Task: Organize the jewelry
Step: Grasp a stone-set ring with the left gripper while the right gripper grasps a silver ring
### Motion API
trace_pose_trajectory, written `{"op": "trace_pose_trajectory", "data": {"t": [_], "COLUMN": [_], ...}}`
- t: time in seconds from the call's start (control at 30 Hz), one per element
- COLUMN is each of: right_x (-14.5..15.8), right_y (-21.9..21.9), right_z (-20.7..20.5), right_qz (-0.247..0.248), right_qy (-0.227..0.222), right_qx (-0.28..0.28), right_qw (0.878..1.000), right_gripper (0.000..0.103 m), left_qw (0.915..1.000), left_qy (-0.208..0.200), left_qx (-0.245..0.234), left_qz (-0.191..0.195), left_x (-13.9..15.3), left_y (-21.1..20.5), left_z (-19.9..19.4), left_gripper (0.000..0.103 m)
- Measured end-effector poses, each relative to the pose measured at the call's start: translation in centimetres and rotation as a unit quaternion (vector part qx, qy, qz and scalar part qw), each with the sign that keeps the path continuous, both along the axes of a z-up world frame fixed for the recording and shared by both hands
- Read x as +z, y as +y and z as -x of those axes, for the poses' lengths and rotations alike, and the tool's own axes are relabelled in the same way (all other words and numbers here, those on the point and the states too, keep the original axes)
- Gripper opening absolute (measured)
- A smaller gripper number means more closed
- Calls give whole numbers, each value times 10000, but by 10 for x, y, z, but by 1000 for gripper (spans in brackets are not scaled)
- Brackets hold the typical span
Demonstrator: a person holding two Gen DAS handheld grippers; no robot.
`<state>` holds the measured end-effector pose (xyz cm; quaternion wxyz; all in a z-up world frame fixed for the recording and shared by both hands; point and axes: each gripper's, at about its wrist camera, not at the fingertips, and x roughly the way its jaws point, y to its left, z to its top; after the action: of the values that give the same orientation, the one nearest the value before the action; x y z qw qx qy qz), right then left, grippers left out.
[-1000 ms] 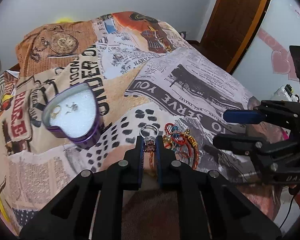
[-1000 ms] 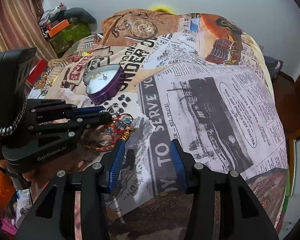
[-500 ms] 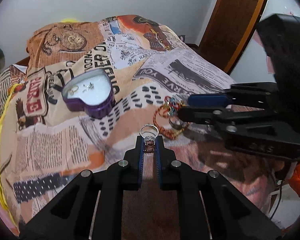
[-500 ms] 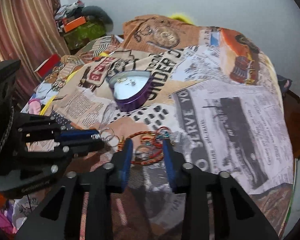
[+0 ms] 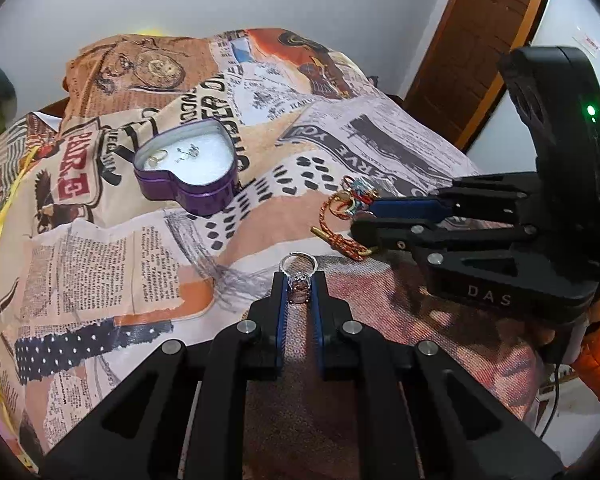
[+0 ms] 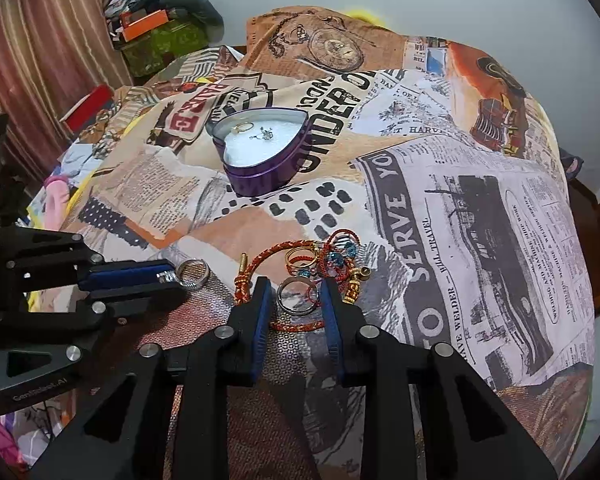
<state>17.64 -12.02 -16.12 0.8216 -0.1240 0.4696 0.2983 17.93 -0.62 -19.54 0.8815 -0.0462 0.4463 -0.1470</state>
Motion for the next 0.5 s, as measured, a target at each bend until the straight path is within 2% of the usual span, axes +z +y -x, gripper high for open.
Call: {"op": "trace_pose_trajectory", "data": {"t": [0.23,0.5], "right_x": [5,35], "right_y": [-1,1], "right_z": [2,9], "right_qz": [16,-223], "right_qy": [-108,-403], "right_qx": [-90,-173], "right_qw": [9999,9988], "right_gripper": [20,20], "left_qw": [9997,9986], "left_qy": [-96,-406], "left_qx": [163,314], "left_qz": [131,152], "left_x": [8,29], "left_y": [8,23], "left_z": [0,-1], "left_gripper": [10,10]}}
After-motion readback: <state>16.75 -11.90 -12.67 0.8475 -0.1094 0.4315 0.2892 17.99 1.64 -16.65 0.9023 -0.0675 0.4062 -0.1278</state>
